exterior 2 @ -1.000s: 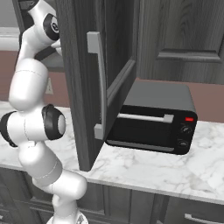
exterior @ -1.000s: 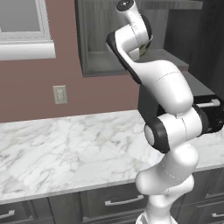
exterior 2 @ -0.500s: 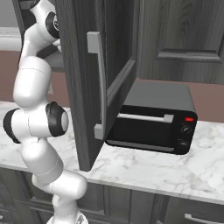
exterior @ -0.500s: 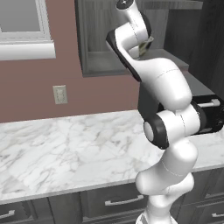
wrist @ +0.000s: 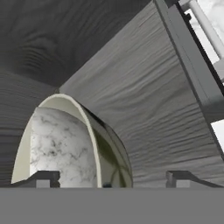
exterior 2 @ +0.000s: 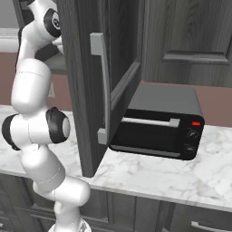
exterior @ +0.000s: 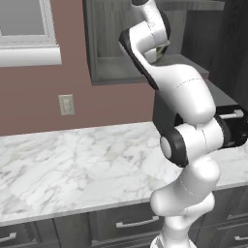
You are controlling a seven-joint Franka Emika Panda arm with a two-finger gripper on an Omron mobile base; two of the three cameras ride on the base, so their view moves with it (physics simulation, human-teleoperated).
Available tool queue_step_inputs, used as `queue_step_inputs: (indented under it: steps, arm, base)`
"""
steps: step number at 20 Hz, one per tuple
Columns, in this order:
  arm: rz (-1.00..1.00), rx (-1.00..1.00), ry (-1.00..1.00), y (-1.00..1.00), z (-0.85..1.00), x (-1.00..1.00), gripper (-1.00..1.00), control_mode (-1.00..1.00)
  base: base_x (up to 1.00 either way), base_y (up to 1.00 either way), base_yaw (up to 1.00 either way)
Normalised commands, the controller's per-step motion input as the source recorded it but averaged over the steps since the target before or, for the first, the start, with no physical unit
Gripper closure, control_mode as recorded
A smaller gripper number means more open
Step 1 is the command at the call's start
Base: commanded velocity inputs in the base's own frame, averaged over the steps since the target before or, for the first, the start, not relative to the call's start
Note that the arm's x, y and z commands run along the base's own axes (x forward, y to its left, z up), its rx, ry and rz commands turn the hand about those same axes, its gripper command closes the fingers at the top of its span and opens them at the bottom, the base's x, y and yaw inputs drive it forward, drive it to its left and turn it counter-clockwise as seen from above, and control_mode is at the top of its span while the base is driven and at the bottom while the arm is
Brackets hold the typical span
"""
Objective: Pick up the bowls on the counter and stack them on top of one another in the open cabinet. Place the smaller bowl on top of the larger bowl.
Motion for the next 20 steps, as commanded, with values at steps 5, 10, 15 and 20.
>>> queue_step_inputs:
  steps: [5,10,15,20]
  arm:
    - [0.00,0.00,0.00,0.00,0.09,-0.37,-1.00,-1.00]
    - [0.00,0.00,0.00,0.00,0.04,-0.55,-1.00,-1.00]
    - [0.00,0.00,0.00,0.00,0.03,-0.60,-1.00,-1.00]
    - [0.00,0.00,-0.05,0.00,0.00,-0.74,-1.00,-1.00]
  base:
    - [0.00,0.00,0.00]
    - [0.00,0.00,0.00]
    - [0.00,0.00,0.00]
    - [0.00,0.00,0.00]
